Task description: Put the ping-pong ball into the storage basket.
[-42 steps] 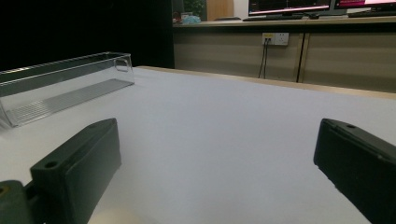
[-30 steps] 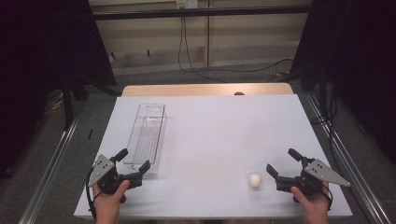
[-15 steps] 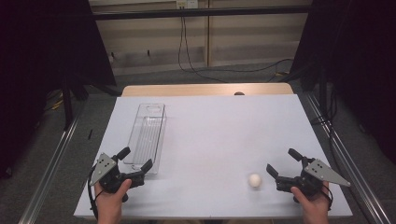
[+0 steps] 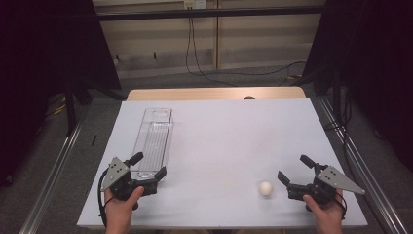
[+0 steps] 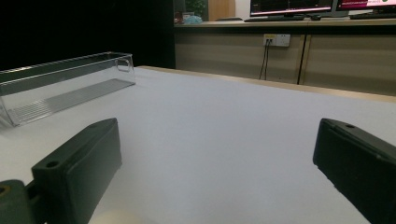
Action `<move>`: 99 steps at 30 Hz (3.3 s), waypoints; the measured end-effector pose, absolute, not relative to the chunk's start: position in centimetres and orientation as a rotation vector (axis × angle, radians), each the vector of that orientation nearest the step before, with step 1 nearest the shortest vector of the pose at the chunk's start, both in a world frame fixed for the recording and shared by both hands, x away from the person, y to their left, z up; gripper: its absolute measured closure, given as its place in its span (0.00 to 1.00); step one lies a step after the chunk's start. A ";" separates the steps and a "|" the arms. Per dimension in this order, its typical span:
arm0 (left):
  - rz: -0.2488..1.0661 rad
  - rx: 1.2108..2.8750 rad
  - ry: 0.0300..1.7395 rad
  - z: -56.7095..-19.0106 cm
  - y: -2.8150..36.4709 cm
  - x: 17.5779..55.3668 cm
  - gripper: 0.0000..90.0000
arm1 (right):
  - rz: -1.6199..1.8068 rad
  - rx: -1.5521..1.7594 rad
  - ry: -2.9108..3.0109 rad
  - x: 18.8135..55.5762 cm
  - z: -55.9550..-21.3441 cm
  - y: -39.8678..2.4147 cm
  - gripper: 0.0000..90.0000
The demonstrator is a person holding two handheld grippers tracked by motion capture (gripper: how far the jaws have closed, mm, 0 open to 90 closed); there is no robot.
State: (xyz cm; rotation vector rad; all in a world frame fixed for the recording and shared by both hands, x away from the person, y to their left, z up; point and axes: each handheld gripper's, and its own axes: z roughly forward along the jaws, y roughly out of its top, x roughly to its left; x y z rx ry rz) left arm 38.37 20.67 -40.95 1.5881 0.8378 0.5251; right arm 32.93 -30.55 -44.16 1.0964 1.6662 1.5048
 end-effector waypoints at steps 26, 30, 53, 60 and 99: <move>0.477 1.636 0.748 -40.3 17.0 39.1 0.03 | 1.492 1.095 1.679 33.1 -44.2 -30.5 0.01; 0.467 1.631 0.748 -40.3 16.5 39.1 0.03 | 1.485 1.100 1.674 33.2 -44.2 -30.4 0.01; 0.428 1.670 0.715 -40.6 14.1 39.1 0.03 | 1.474 1.091 1.676 33.3 -44.2 -30.5 0.01; 0.409 1.678 0.702 -40.8 12.9 39.3 0.03 | 1.472 1.094 1.669 33.3 -44.2 -30.4 0.01; 0.320 1.738 0.651 -41.6 7.7 40.2 0.02 | 1.480 1.125 1.655 33.5 -44.1 -30.5 0.00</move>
